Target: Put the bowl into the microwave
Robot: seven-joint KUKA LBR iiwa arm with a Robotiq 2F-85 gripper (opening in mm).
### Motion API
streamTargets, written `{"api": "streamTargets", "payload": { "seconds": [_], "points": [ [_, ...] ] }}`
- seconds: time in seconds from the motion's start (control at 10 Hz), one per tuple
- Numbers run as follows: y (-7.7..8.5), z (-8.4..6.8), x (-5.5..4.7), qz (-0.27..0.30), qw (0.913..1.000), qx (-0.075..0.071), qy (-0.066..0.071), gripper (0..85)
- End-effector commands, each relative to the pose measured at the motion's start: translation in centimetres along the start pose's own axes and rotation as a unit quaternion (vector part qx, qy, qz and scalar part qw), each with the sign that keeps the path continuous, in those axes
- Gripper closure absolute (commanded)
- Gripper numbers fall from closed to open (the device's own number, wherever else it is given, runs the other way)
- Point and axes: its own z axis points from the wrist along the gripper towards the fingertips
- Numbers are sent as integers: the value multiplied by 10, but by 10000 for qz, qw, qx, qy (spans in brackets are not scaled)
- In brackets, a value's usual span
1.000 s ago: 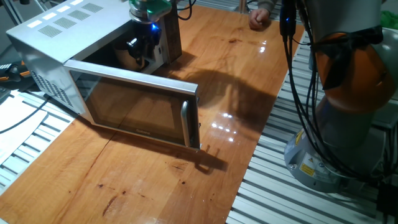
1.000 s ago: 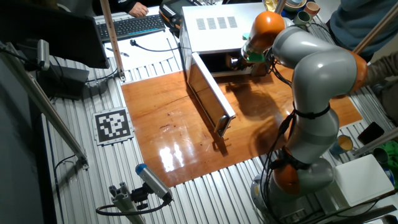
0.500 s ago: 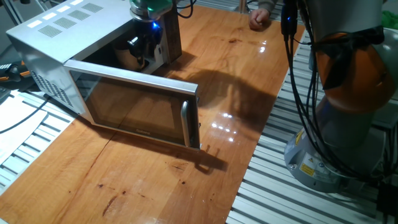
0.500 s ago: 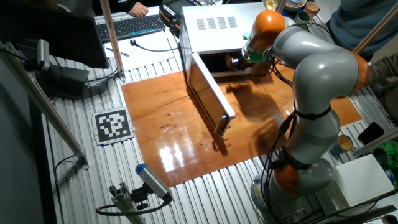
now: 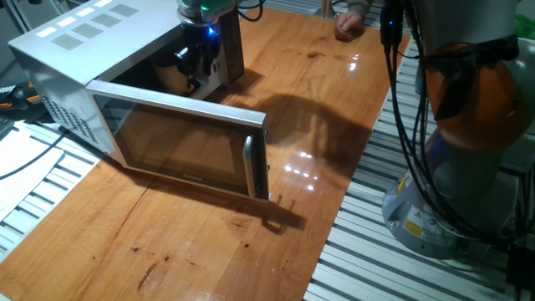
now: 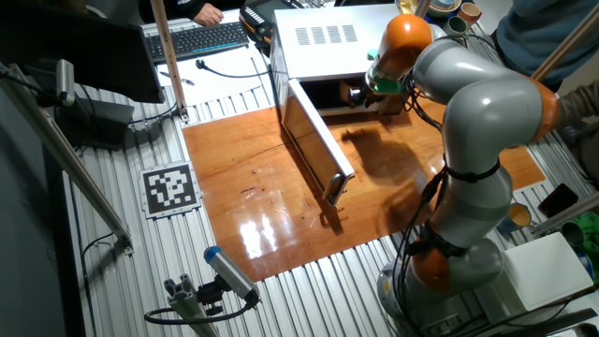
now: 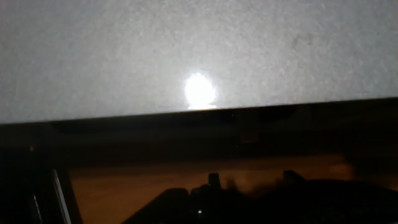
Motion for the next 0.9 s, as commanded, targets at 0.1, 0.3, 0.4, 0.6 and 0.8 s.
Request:
{"api": "streamTargets", "payload": {
  "seconds": [0.1,0.3,0.4,0.6,0.8],
  "points": [
    [-1,-4,5,10,10000,1,32,340],
    [-2,-8,11,25,10000,9,70,340],
    [-3,-10,14,25,10000,13,92,340],
    [-4,-15,21,36,9999,-1,134,340],
    [-5,-19,27,41,9999,18,154,340]
  ]
}}
